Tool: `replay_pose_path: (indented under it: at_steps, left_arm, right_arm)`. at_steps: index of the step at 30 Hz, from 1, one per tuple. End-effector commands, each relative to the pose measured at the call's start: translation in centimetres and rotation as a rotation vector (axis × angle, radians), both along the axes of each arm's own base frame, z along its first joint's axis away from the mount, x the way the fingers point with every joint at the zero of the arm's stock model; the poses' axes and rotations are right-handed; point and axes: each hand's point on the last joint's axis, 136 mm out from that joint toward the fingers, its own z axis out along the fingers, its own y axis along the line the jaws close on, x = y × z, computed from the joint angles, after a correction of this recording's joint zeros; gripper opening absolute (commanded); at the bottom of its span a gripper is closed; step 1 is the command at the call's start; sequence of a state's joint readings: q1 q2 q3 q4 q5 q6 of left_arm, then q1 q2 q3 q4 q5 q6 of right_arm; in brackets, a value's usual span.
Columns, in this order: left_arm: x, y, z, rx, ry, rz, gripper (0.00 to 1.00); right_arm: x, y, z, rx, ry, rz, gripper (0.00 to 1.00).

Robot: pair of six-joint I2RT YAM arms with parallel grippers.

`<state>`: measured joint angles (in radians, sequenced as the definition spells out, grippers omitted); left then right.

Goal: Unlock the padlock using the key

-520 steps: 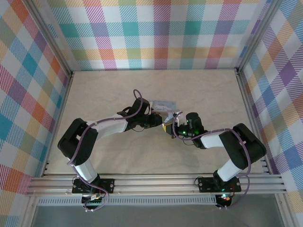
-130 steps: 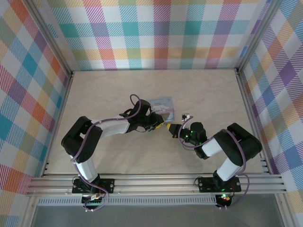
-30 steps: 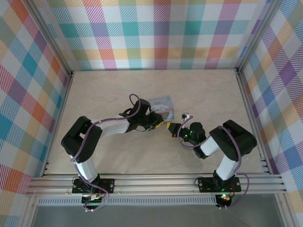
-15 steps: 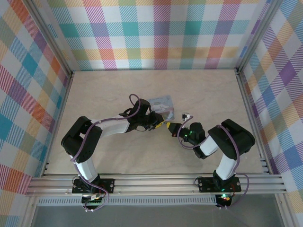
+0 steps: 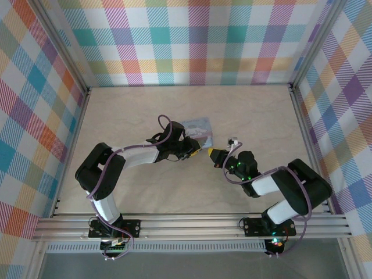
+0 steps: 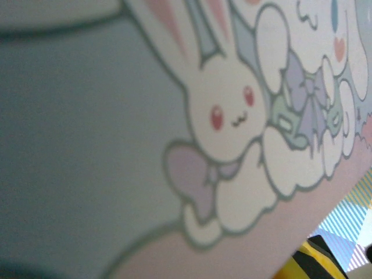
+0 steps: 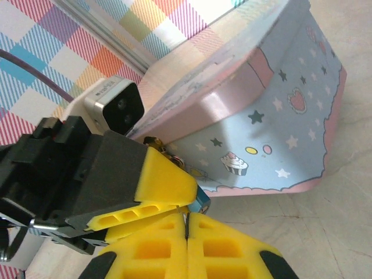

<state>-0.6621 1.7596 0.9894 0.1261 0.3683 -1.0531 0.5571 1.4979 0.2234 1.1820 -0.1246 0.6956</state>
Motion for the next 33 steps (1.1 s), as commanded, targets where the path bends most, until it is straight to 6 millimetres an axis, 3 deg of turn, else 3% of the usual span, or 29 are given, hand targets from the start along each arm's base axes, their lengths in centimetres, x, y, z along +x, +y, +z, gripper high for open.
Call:
replay_pose_path:
  at_steps: [1, 11, 14, 17, 23, 30, 33]
  left_arm:
    - [0.1, 0.6, -1.4, 0.034, -0.002, -0.006, 0.21]
    - [-1.1, 2.6, -5.6, 0.175, 0.02, -0.036, 0.22]
    - [-1.4, 3.0, -6.0, 0.199, 0.009, -0.048, 0.32]
    - [-1.3, 3.0, -5.2, 0.198, -0.034, -0.065, 0.44]
    - [-0.6, 3.4, 0.6, 0.153, -0.198, -0.063, 0.64]
    - [-0.1, 3.4, 11.5, -0.079, -0.459, 0.008, 0.8]
    - [-0.2, 3.1, 15.1, -0.202, -0.512, 0.041, 0.84]
  right_arm:
    - [-0.3, -0.4, 0.4, -0.041, -0.017, -0.011, 0.0]
    - [-0.7, -1.3, 2.8, -0.092, -0.049, -0.032, 0.0]
    - [-0.9, -1.2, 3.1, -0.087, -0.048, -0.02, 0.0]
    - [-1.1, -0.9, 3.7, -0.063, -0.047, -0.004, 0.0]
    - [-0.9, -0.8, 6.1, 0.001, -0.04, -0.014, 0.0]
    - [-0.6, -0.7, 10.0, 0.173, -0.03, -0.041, 0.0]
    - [-0.5, -0.7, 11.6, 0.257, -0.027, -0.05, 0.0]
